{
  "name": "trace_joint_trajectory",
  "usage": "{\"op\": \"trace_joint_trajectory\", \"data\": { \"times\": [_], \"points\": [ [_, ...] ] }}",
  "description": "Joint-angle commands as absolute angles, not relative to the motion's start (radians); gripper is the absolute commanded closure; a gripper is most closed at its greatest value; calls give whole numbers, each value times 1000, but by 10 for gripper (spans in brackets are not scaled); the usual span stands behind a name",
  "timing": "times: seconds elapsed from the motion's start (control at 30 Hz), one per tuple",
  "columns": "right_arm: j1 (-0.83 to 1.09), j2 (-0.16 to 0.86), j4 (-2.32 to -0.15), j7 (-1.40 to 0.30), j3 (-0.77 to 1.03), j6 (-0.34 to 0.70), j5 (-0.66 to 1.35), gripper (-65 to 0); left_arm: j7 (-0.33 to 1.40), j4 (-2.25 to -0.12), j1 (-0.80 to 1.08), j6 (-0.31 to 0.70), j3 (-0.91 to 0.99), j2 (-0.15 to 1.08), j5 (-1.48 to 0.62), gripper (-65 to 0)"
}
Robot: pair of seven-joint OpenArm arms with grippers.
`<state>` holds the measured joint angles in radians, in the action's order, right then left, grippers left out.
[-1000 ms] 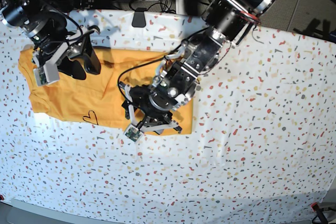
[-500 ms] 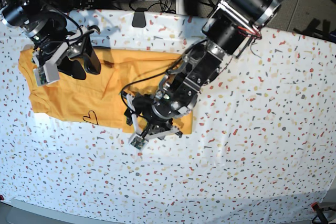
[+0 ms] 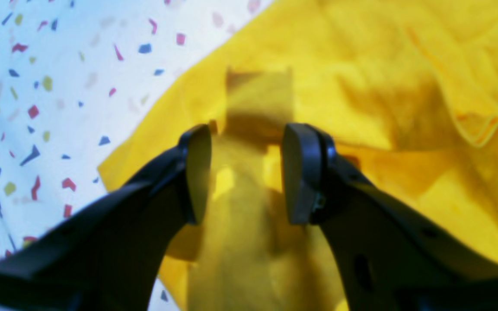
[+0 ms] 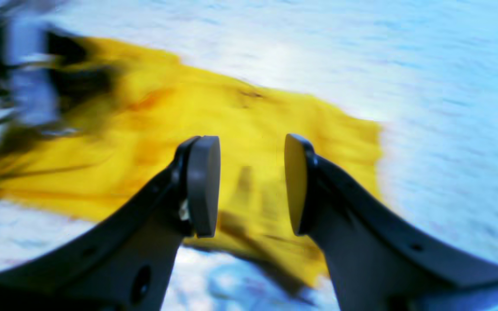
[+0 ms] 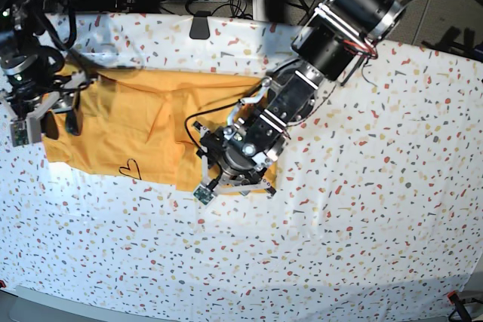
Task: Fold the T-shirt properly
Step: 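Smooth the folded end with the left gripper while the right arm withdraws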
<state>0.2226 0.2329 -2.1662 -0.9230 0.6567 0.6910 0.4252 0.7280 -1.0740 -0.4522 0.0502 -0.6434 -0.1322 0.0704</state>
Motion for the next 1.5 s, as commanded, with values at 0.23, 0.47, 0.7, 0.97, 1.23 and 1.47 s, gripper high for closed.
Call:
{"op": "trace_joint_trajectory", "data": {
  "times": [0.23,0.47,0.7,0.97,1.23,1.47],
  "points": [
    [239,293,-2141,-815,796,698,464,-446,735,-1093,-481,44,-642,-146,78,-260],
    [183,294,-2138,-839,799,698,638,-471,731,-1093,-451,45,-642,-146,78,-260],
    [84,294,-2138,-1047,799,698,745,-471,707,-1093,-426,45,-642,-146,79,-260],
    [42,294,-2138,-1127,799,698,741,-471,710,-1093,-426,45,-642,-146,79,-260],
    [35,342,-2015,-988,799,698,574,-471,711,-1093,-426,45,-642,-126,79,-260],
    [-61,538,-1505,-1092,799,698,668,-471,710,-1093,-416,43,-642,-56,78,-260]
  ]
}}
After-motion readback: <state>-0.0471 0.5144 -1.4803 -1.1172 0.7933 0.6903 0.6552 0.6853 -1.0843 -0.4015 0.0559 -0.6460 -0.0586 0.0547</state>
